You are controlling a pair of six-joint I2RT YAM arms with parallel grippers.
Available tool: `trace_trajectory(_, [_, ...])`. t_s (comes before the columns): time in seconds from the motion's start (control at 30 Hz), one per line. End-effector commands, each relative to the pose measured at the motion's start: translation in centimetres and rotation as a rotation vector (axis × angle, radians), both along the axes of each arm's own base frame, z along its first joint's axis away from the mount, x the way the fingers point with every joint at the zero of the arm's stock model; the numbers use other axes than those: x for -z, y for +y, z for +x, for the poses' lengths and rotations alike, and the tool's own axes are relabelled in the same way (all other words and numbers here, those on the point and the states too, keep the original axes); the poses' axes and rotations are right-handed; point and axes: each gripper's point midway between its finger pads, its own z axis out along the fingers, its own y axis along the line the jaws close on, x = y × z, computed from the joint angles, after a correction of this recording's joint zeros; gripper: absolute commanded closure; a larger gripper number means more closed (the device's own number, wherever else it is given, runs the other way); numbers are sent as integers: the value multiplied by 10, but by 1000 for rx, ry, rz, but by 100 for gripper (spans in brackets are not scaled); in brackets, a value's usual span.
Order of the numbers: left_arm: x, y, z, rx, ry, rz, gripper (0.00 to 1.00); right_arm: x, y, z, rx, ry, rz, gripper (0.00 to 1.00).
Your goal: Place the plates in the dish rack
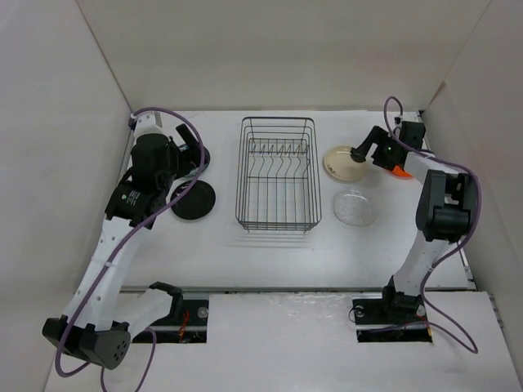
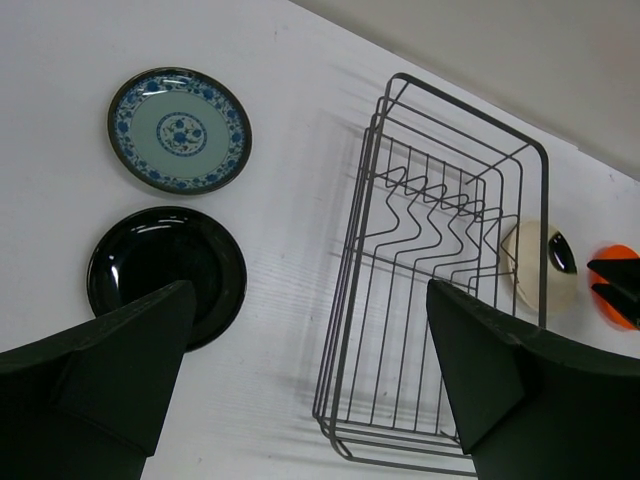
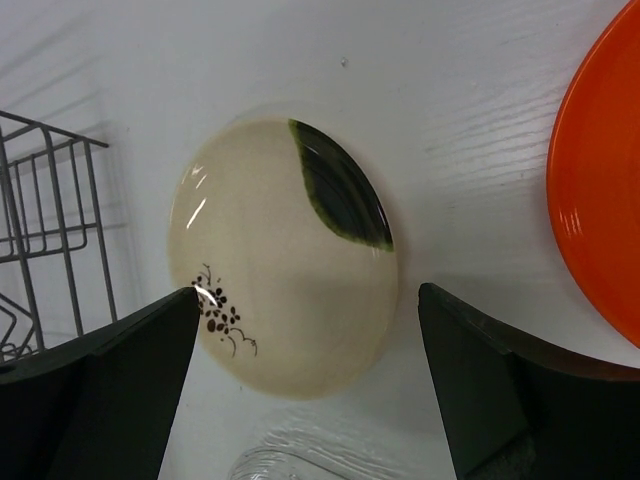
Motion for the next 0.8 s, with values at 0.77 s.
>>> trace_trajectory(0.77, [-21,-4,6,37,-60,-16,0,54,7,11,-63,185,-15,21])
